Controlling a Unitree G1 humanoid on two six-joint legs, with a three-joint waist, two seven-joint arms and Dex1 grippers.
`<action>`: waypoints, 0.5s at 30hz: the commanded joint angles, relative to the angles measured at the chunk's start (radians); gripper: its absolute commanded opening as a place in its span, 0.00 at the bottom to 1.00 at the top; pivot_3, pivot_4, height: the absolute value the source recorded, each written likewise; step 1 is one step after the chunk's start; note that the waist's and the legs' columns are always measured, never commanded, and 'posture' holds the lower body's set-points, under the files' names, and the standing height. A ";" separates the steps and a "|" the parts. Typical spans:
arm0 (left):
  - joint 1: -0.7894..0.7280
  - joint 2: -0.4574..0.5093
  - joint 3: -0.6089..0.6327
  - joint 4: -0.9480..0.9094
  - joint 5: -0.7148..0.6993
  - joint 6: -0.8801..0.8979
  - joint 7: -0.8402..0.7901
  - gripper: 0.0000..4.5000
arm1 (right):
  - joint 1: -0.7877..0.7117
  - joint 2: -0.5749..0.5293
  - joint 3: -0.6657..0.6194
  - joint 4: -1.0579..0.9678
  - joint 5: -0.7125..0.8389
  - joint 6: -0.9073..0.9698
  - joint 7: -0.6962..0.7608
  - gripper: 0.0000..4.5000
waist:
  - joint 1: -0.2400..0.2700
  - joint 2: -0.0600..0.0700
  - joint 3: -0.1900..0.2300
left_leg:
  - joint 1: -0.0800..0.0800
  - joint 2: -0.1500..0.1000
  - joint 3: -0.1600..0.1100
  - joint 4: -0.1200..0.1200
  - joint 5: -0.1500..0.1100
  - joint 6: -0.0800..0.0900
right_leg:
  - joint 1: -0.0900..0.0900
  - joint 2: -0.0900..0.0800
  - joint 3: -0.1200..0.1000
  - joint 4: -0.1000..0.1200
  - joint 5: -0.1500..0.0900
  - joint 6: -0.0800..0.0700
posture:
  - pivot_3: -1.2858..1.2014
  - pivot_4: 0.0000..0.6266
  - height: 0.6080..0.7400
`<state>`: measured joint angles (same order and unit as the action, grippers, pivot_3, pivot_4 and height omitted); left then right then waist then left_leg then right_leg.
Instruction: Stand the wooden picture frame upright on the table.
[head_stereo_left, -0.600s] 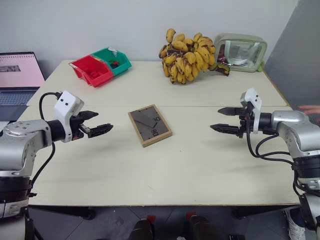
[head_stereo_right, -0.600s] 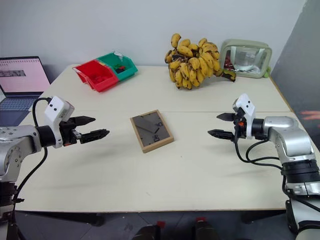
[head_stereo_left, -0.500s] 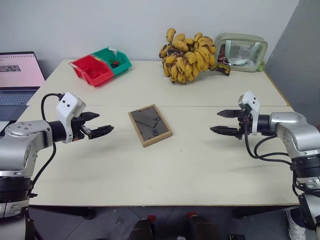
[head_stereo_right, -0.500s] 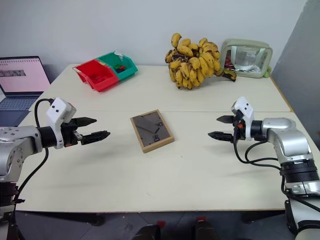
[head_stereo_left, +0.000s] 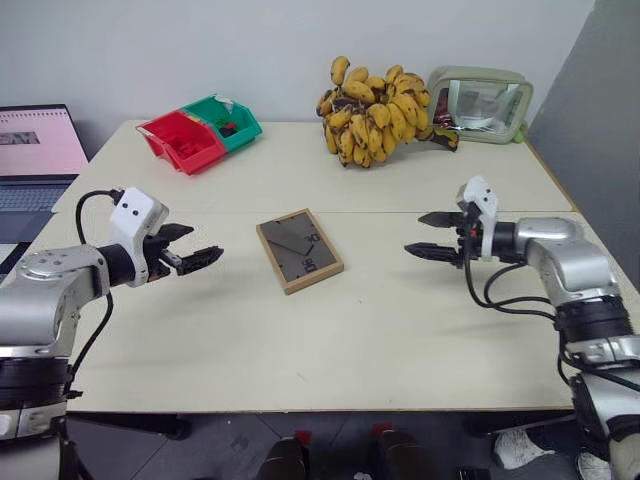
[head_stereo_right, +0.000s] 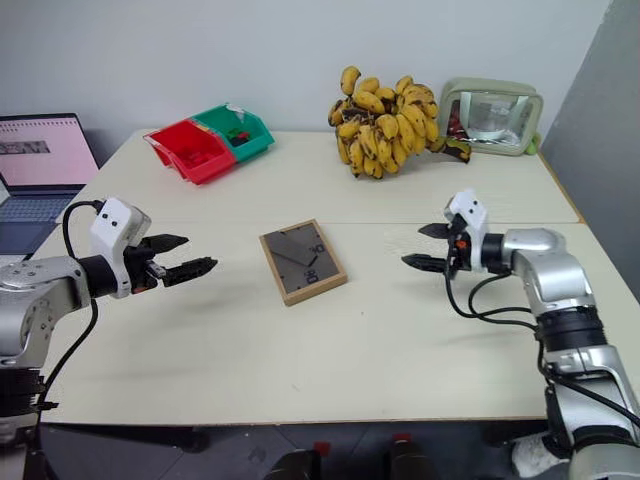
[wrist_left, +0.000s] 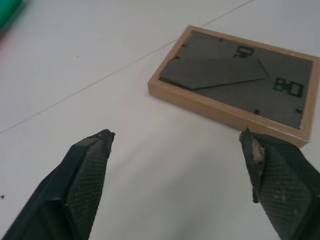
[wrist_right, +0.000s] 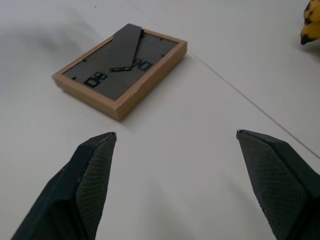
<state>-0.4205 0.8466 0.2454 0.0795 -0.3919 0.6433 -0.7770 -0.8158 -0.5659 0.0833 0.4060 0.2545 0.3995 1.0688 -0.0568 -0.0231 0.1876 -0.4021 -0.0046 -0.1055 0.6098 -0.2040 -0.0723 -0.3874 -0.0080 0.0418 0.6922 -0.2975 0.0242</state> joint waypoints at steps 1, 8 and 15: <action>0.023 -0.062 0.049 -0.034 0.024 -0.038 0.117 0.71 | -0.070 0.057 0.004 0.120 -0.059 -0.110 -0.076 0.68 | 0.000 0.000 0.000 | 0.000 0.000 0.000 0.000 0.000 0.000 | 0.000 -0.001 0.000 0.000 0.000 0.000 | 0.52 0.24 1.00; -0.004 -0.258 0.061 -0.046 0.062 -0.021 0.378 0.37 | -0.182 0.204 0.025 0.406 -0.179 -0.264 -0.274 0.28 | 0.001 0.000 0.000 | 0.000 -0.001 0.000 0.000 0.000 0.000 | 0.000 -0.007 0.000 0.001 0.000 0.000 | 0.52 0.24 1.00; -0.080 -0.442 0.077 0.029 0.011 0.019 0.491 0.04 | -0.302 0.361 0.028 0.682 -0.251 -0.383 -0.423 0.00 | -0.001 -0.001 0.000 | 0.000 -0.002 0.000 0.001 0.000 0.000 | 0.000 -0.007 -0.001 0.002 0.000 0.000 | 0.52 0.24 1.00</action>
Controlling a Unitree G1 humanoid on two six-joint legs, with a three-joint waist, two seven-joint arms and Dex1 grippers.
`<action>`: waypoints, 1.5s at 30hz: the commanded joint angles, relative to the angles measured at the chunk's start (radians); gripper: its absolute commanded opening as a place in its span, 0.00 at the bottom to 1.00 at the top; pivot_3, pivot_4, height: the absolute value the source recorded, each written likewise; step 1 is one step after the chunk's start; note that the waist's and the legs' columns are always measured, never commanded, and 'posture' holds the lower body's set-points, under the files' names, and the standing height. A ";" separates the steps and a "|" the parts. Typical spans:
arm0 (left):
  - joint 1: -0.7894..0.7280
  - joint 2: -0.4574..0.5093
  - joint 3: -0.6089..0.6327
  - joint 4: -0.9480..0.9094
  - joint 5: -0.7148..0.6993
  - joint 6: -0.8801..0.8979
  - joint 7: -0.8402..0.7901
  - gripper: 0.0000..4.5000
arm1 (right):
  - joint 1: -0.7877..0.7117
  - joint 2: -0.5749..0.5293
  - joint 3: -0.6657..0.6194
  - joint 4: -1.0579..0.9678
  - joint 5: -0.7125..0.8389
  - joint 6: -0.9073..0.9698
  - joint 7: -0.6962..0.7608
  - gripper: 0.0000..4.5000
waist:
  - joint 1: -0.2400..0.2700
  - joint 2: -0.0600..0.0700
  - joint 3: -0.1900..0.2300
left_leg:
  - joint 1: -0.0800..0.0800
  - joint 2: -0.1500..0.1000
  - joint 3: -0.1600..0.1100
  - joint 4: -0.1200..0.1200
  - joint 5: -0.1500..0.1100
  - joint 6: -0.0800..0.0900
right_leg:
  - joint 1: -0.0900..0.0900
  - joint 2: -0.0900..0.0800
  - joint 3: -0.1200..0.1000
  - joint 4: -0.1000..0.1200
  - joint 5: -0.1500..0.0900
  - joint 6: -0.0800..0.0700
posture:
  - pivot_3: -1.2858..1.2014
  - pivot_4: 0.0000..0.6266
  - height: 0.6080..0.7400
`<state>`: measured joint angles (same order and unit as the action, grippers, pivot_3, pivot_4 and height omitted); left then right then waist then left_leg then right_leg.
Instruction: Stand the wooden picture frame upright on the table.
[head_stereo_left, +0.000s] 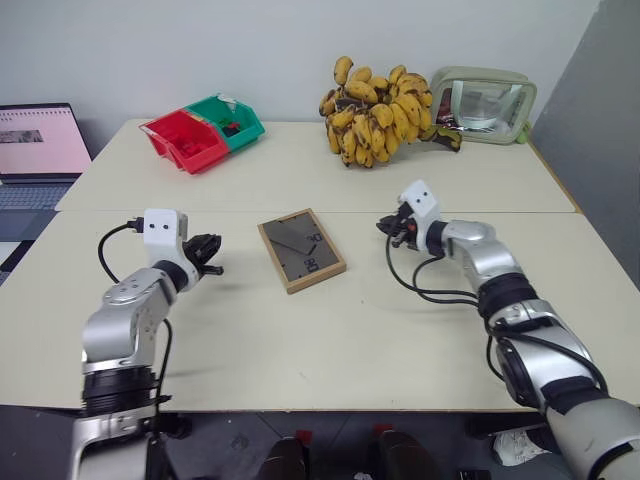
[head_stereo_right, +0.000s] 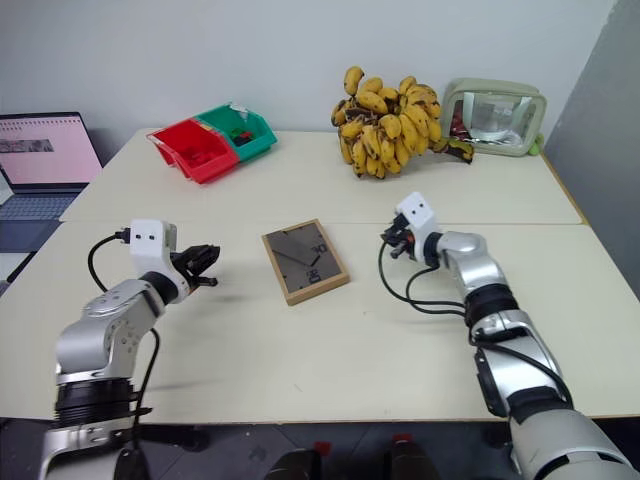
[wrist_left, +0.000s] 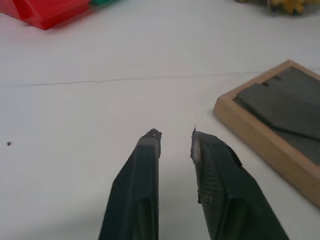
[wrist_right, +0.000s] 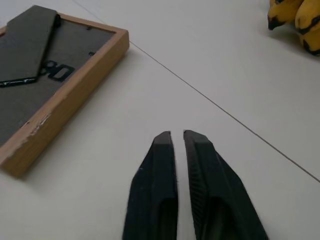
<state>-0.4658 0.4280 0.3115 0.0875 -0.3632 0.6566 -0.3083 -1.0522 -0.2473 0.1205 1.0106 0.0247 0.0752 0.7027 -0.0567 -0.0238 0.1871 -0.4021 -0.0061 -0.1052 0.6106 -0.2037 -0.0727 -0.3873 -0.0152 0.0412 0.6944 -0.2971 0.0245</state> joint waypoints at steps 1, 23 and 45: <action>-0.043 -0.030 -0.003 0.041 -0.010 0.002 0.023 0.01 | -0.077 0.068 -0.006 0.104 -0.029 -0.066 -0.069 0.00 | -0.002 0.000 0.000 | 0.000 0.000 0.000 0.000 0.000 0.000 | 0.000 0.000 0.000 0.000 0.000 0.000 | 0.52 0.24 1.00; -0.058 -0.057 -0.250 0.066 -0.009 0.154 -0.192 0.01 | -0.043 0.220 0.036 0.130 -0.108 -0.067 0.010 0.00 | -0.001 0.000 0.000 | 0.001 -0.001 0.000 0.000 0.000 0.000 | 0.000 0.001 0.000 0.002 0.000 0.000 | 0.52 0.24 1.00; 0.157 0.210 -0.363 -0.279 -0.001 0.373 -0.322 0.01 | 0.394 -0.009 0.130 -0.768 -0.096 0.373 0.152 0.00 | -0.011 0.001 -0.002 | 0.004 0.000 0.000 0.000 0.000 0.000 | 0.002 0.001 0.001 0.002 -0.001 0.001 | 0.52 0.24 1.00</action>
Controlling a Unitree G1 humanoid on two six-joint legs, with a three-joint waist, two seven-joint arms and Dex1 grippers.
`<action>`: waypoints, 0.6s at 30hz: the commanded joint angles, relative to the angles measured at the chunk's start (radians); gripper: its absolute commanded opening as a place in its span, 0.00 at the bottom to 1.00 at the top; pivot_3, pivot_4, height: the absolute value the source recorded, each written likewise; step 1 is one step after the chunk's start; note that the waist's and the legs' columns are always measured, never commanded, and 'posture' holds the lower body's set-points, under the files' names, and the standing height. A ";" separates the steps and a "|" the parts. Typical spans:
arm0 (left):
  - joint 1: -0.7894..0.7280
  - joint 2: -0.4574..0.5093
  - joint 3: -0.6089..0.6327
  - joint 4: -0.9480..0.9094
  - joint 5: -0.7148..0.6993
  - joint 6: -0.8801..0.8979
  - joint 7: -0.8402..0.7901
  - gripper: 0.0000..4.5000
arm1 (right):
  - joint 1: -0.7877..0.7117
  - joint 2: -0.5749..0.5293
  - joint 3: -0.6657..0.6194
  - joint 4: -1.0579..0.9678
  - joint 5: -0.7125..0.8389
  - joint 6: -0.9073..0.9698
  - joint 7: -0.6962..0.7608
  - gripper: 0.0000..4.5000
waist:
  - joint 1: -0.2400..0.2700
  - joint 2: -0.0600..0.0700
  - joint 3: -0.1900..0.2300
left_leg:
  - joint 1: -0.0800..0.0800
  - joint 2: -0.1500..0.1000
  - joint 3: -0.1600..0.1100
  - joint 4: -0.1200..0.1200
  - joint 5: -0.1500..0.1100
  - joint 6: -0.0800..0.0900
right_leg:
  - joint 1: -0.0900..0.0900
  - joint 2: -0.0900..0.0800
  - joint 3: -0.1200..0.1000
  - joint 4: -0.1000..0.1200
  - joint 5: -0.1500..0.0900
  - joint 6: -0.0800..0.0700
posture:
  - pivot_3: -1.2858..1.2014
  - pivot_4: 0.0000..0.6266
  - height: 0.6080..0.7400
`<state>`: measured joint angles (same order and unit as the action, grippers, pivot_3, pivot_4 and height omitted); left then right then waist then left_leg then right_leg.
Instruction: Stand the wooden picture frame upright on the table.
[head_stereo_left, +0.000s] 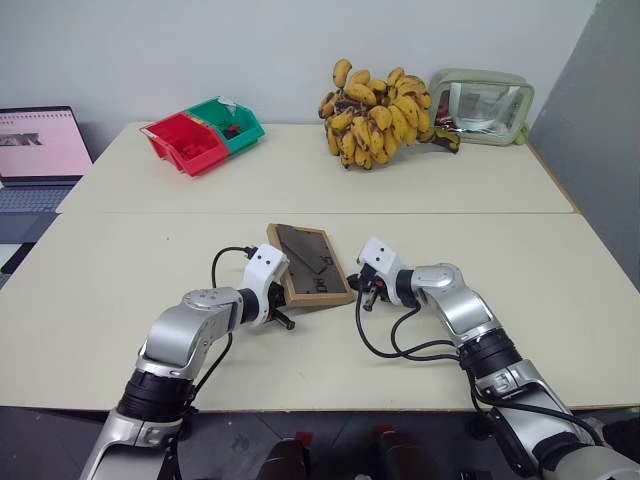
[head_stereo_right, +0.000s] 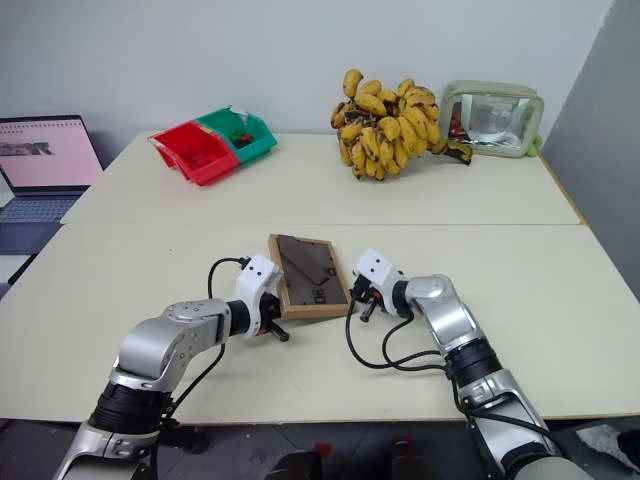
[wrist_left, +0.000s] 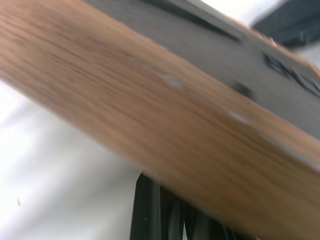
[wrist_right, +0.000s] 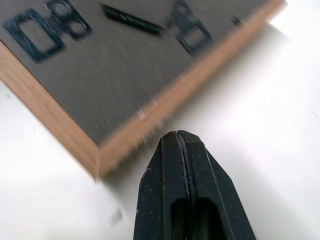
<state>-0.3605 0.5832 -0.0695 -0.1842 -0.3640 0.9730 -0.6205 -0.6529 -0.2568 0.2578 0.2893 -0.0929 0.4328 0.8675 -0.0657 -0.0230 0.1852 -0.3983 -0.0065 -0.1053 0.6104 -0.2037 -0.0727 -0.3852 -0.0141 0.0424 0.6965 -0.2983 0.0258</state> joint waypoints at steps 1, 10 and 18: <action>0.061 0.071 0.024 -0.016 -0.003 0.056 -0.014 0.01 | -0.006 0.002 -0.007 -0.046 0.024 0.017 -0.018 0.00 | -0.004 0.000 0.000 | 0.000 0.000 0.000 0.000 0.000 0.000 | 0.000 0.001 0.000 0.000 0.000 0.000 | 0.52 0.24 1.00; 0.161 0.152 0.117 -0.088 -0.035 0.080 -0.002 0.01 | -0.053 0.018 0.017 0.048 0.022 -0.044 -0.024 0.00 | -0.021 0.000 0.000 | 0.001 0.001 0.000 -0.001 0.000 0.000 | 0.000 0.005 0.000 0.001 0.000 -0.001 | 0.52 0.24 1.00; 0.095 0.090 0.188 0.029 0.029 -0.019 0.147 0.01 | -0.168 0.079 0.011 0.248 0.019 -0.148 -0.066 0.00 | -0.018 0.000 0.000 | 0.001 0.001 -0.001 0.000 0.000 0.000 | 0.000 0.005 0.000 0.001 0.000 -0.001 | 0.52 0.24 1.00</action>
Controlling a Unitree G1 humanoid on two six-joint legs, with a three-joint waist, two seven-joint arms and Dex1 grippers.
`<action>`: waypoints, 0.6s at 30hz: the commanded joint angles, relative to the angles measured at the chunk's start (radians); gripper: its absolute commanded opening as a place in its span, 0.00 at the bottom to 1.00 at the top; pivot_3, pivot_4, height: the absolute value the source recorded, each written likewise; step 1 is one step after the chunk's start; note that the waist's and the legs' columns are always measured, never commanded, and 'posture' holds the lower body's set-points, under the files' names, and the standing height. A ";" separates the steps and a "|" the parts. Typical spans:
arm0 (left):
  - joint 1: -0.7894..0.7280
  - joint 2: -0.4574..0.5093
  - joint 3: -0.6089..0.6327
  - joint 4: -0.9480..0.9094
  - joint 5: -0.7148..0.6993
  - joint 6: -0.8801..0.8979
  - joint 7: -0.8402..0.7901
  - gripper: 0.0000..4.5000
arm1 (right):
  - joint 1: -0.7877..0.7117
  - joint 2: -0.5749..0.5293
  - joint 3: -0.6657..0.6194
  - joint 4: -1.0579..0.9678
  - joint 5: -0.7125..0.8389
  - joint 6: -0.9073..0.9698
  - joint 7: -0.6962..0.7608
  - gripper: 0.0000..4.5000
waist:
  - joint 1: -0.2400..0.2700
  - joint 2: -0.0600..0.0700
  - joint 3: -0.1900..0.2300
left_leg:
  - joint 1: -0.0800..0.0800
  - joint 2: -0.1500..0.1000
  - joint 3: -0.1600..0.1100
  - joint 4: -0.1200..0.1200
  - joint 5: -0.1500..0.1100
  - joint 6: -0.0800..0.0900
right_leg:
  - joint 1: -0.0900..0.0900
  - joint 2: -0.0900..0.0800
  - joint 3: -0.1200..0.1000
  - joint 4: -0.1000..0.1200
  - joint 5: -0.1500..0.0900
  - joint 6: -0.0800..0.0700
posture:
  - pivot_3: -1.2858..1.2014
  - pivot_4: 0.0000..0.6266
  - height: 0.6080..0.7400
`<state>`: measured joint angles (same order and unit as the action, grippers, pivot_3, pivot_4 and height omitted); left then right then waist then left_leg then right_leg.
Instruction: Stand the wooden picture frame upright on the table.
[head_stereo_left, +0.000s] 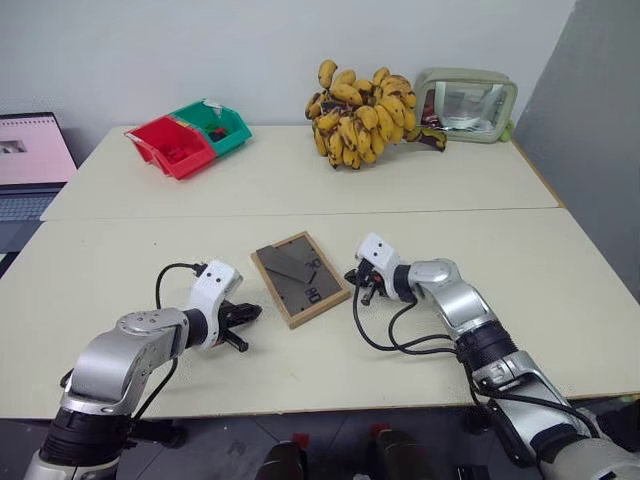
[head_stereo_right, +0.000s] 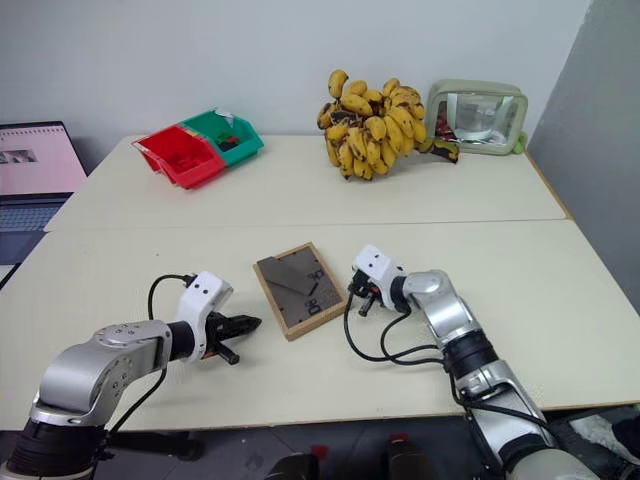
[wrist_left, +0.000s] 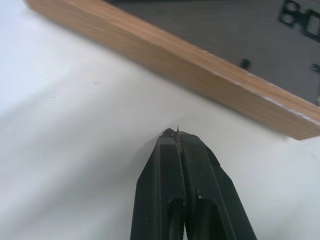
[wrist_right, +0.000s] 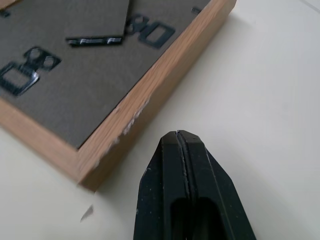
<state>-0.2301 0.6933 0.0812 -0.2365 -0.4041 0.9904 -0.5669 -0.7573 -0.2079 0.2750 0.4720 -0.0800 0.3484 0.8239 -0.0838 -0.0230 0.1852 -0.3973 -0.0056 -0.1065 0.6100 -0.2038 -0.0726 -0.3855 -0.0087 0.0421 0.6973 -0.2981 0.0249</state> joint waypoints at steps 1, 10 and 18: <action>-0.054 -0.032 0.028 0.101 0.078 -0.059 0.103 0.01 | -0.083 0.043 -0.008 0.098 0.006 -0.077 -0.030 0.00 | 0.001 0.000 0.000 | 0.000 0.000 0.000 0.000 0.000 0.000 | 0.000 0.000 0.000 0.000 0.000 0.000 | 0.52 0.24 1.00; -0.172 -0.108 -0.156 0.197 0.164 -0.171 0.057 0.01 | -0.089 0.062 0.003 0.120 0.010 -0.110 -0.007 0.00 | 0.022 0.000 0.000 | -0.001 0.000 0.000 0.000 0.000 0.000 | 0.000 -0.001 0.000 0.000 0.000 0.000 | 0.52 0.24 1.00; -0.234 -0.124 -0.261 0.212 0.207 -0.167 -0.020 0.01 | 0.051 -0.032 0.015 -0.164 0.052 0.032 0.082 0.00 | 0.050 0.000 0.000 | -0.002 -0.002 -0.001 0.001 0.000 0.000 | 0.001 -0.003 -0.001 -0.001 0.000 0.001 | 0.52 0.24 1.00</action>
<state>-0.4560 0.5935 -0.1187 -0.0270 -0.1926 0.8203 -0.5403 -0.7311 -0.2276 0.2761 0.4292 -0.0631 0.3357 0.8533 -0.0334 -0.0230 0.1852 -0.3998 -0.0074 -0.1074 0.6106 -0.2037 -0.0727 -0.3849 -0.0120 0.0407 0.6964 -0.2980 0.0257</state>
